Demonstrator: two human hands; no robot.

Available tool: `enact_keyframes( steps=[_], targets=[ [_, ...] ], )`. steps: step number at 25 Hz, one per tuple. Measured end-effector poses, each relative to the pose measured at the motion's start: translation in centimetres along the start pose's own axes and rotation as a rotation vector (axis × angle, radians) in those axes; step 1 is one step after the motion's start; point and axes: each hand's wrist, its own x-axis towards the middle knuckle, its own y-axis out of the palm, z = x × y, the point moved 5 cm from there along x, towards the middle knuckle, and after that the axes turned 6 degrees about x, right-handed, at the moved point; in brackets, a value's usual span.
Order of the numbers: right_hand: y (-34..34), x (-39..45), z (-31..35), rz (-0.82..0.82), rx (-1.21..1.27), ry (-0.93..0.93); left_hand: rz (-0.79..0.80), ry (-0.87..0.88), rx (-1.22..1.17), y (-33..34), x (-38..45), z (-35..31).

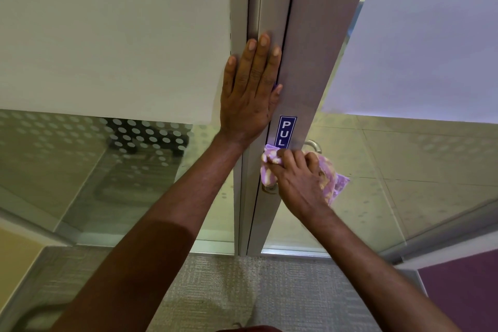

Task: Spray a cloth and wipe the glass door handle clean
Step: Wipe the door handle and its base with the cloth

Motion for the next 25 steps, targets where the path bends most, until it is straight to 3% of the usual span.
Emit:
enact_keyframes(
  steps=[15,19,25],
  targets=[
    [-0.3,1.1,0.0,0.032,-0.04,-0.082,-0.003,-0.004,-0.014,0.0,0.0,0.0],
    [-0.1,0.2,0.0,-0.012,-0.009,-0.007,-0.003,0.002,-0.024,-0.1,0.0,0.0],
    [0.3,1.3,1.6,0.083,-0.101,-0.087,-0.002,-0.006,-0.017,-0.2,0.0,-0.1]
  ],
)
